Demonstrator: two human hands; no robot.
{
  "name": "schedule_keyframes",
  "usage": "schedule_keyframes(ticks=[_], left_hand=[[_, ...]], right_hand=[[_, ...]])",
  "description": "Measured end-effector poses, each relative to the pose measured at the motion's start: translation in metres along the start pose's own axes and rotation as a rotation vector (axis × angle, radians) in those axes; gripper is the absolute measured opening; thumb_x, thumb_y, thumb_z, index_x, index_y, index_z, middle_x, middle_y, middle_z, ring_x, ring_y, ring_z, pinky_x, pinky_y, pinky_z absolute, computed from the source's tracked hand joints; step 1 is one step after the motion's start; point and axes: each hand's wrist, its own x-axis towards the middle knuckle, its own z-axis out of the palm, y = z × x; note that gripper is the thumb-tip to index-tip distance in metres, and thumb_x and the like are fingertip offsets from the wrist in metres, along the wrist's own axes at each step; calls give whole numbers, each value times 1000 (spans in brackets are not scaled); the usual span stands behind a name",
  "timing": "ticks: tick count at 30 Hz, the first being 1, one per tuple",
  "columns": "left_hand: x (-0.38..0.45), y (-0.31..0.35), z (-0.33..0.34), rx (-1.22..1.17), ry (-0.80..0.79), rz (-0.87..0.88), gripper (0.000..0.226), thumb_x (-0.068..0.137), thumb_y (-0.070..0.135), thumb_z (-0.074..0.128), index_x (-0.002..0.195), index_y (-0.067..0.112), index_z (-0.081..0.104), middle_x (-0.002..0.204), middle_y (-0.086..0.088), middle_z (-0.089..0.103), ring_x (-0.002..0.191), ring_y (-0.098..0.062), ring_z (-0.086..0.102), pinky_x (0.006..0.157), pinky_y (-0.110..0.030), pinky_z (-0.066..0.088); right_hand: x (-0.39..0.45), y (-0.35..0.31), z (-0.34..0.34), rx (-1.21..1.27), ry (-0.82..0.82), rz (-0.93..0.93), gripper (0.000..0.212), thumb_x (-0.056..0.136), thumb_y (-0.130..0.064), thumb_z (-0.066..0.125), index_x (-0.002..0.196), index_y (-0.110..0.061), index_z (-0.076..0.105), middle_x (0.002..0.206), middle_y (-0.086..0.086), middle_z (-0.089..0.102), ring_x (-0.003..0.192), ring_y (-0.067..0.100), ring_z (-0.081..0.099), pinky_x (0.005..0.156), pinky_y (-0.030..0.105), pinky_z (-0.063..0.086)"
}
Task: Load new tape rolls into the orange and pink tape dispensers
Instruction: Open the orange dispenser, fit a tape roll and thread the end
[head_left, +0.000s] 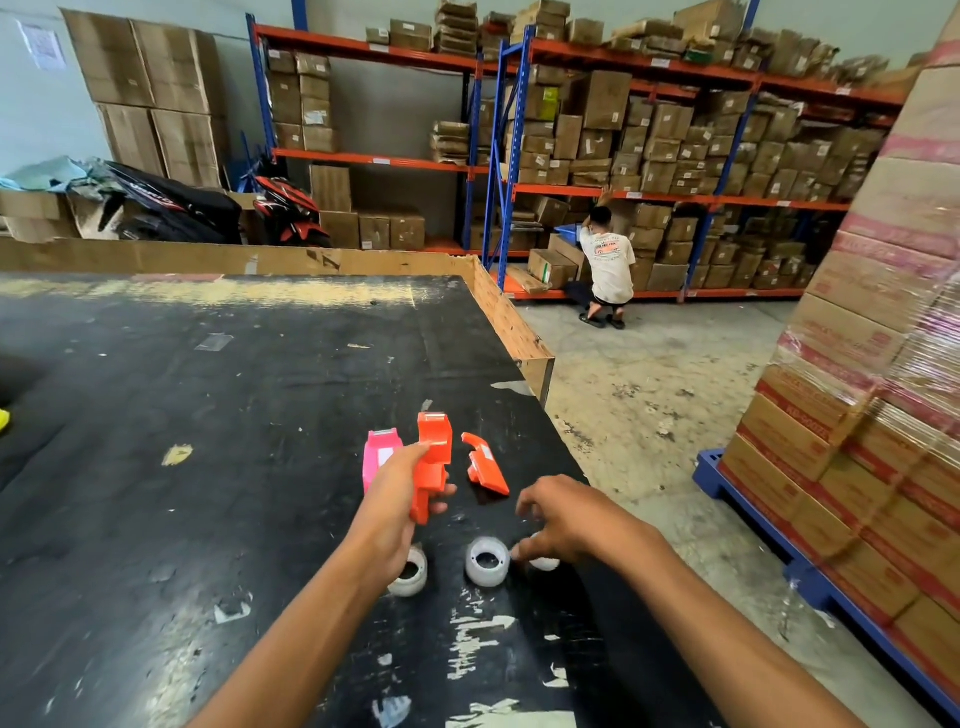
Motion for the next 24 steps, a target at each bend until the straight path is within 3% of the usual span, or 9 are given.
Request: schedule_keyframes(ticks=[4, 8, 10, 13, 16, 20, 24], left_hand=[[-1, -2, -8, 15, -15, 14, 23, 94, 27, 50, 107, 12, 62, 91, -8, 65, 85, -22, 64, 73, -32, 45], [-5, -3, -18, 25, -18, 27, 24, 90, 25, 60, 111, 16, 65, 90, -5, 70, 75, -17, 61, 64, -28, 43], [-6, -2, -22, -5, -19, 23, 29, 87, 23, 64, 115, 16, 64, 92, -8, 71, 70, -16, 63, 60, -27, 44], [-8, 0, -27, -47, -9, 32, 27, 85, 23, 66, 111, 15, 66, 88, -7, 71, 66, -14, 64, 60, -27, 47], [-8, 0, -29, -53, -16, 55, 34, 79, 31, 70, 107, 12, 70, 92, -9, 73, 73, -16, 66, 66, -29, 51], [-14, 2, -27, -45, -61, 93, 41, 69, 40, 70, 102, 15, 74, 81, -4, 75, 64, -9, 65, 56, -22, 51], [-15, 4, -29, -19, -95, 116, 45, 70, 42, 69, 107, 17, 73, 86, -4, 76, 65, -7, 67, 55, -21, 50]], right_hand=[[-3, -21, 9, 43, -16, -104, 68, 71, -54, 73, 126, -19, 55, 119, 5, 63, 107, 26, 61, 88, 41, 51], [1, -27, 19, 4, 49, -162, 60, 74, -49, 71, 122, -16, 57, 118, 10, 64, 106, 32, 61, 86, 43, 52], [4, -26, 18, 156, 112, -193, 58, 74, -42, 71, 124, -17, 55, 117, 7, 64, 103, 26, 62, 89, 43, 52], [9, -27, 11, 599, 244, -239, 56, 75, -31, 77, 125, -16, 58, 95, 0, 63, 76, 8, 59, 80, 30, 54], [7, -33, -2, 913, 279, -329, 39, 78, -18, 76, 115, -17, 64, 94, -3, 65, 76, 5, 60, 76, 24, 53], [2, -43, -10, 982, 206, -448, 38, 78, -6, 75, 112, -19, 63, 93, -9, 67, 79, -4, 65, 76, 15, 52], [4, -42, -10, 1046, 187, -482, 43, 75, -3, 77, 114, -16, 65, 96, -6, 71, 88, 3, 69, 78, 18, 53]])
